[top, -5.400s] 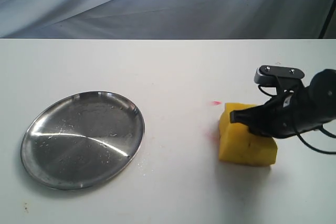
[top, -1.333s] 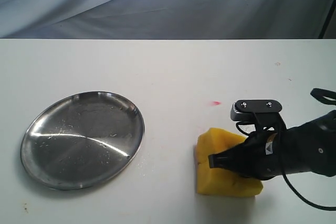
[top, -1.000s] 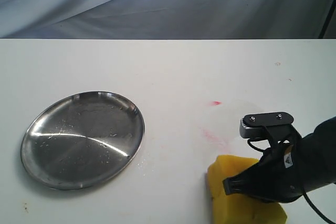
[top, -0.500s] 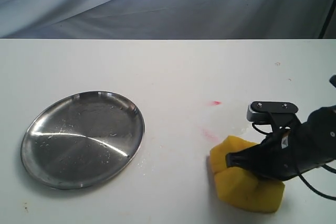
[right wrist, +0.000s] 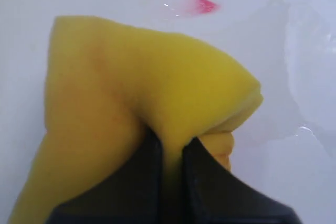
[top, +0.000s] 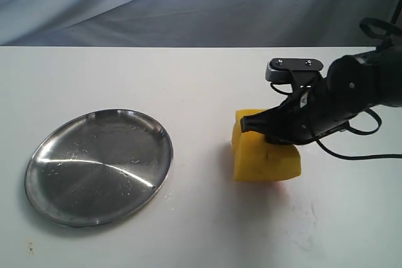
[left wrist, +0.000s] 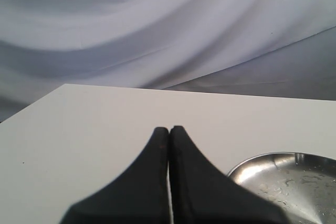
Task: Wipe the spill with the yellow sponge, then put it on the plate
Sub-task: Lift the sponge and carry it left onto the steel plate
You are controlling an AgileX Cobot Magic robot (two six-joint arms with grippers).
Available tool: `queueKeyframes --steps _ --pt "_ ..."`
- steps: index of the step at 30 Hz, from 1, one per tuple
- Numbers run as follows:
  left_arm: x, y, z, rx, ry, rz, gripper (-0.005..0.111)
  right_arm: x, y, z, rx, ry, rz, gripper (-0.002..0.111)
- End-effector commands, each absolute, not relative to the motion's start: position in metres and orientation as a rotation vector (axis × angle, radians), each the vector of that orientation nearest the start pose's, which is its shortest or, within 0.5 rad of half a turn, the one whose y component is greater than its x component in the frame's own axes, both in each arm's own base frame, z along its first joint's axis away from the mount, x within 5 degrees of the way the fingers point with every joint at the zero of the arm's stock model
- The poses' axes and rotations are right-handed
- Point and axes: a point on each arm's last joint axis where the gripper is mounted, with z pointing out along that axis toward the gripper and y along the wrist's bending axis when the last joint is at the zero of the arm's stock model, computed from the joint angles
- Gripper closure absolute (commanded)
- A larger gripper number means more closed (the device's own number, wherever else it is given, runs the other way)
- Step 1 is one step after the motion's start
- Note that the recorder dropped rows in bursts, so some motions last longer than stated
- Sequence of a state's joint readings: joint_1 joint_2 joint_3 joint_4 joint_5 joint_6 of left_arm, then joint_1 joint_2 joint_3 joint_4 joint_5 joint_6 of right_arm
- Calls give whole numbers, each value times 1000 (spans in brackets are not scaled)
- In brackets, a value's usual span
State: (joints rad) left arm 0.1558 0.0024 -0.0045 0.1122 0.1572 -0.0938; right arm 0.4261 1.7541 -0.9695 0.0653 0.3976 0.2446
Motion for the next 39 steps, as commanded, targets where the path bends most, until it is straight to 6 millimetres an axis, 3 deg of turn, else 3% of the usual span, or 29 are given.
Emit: queueKeyframes --steps 1,12,15,23,25,32,39 --pt "55 11 199 -130 1634 149 107 305 163 181 -287 2665 274 108" --pt "55 11 199 -130 1634 149 107 292 253 219 -459 2485 520 108" --pt "55 11 199 -130 1634 149 107 297 280 217 -508 2455 549 108" --pt "55 11 199 -130 1634 149 107 316 339 183 -618 2444 554 108" --pt "55 11 199 -130 1634 149 107 317 347 178 -629 2443 557 102" --pt "55 11 199 -130 1634 149 107 317 358 173 -636 2413 580 56" --pt "55 11 199 -130 1634 149 107 302 335 222 -691 2281 554 55"
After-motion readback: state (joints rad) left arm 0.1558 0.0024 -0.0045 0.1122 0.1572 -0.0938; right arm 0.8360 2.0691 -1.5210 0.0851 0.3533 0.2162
